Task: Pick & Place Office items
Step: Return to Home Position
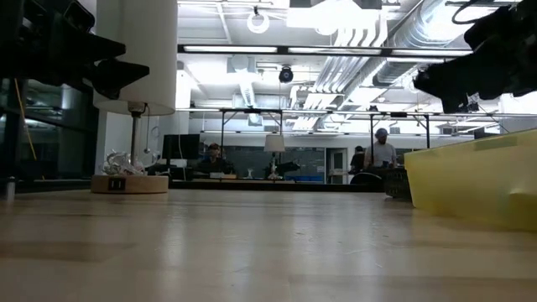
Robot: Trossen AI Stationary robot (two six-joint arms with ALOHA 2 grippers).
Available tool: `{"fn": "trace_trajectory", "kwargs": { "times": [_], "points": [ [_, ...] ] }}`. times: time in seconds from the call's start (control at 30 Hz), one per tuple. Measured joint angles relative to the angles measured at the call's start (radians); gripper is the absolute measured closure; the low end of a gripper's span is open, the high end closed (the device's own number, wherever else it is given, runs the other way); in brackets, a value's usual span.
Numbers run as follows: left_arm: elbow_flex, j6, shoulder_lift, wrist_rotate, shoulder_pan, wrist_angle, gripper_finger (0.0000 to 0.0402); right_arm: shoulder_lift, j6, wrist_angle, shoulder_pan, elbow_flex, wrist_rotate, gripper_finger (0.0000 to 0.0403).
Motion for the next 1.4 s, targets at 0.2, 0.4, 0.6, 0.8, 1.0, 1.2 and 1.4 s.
{"fn": "trace_trajectory", "kwargs": {
  "times": [0.2,0.4,0.6,0.8,1.0,1.2,1.4],
  "points": [
    [0.000,0.000,0.000,0.000,0.000,0.000,0.0109,-0.065,0.011,-0.085,0.000,-0.001,0.012,0.0240],
    [0.000,0.000,0.000,0.000,0.000,0.000,0.0109,-0.066,0.017,-0.093,0.000,-0.001,-0.011,0.0240],
    [0.000,0.000,0.000,0.000,0.000,0.000,0.0109,-0.065,0.017,-0.104,0.000,-0.002,-0.048,0.0240],
    [0.000,0.000,0.000,0.000,0.000,0.000,0.0109,-0.065,0.017,-0.109,0.000,-0.002,-0.070,0.0240],
    [0.000,0.000,0.000,0.000,0.000,0.000,0.0109,-0.065,0.017,-0.112,0.000,-0.003,-0.086,0.0240],
    [0.000,0.000,0.000,0.000,0.000,0.000,0.0109,-0.069,0.017,-0.111,0.000,-0.003,-0.078,0.0240],
    [0.000,0.000,0.000,0.000,0.000,0.000,0.0109,-0.069,0.017,-0.108,0.000,-0.004,-0.067,0.0240]
  ]
}}
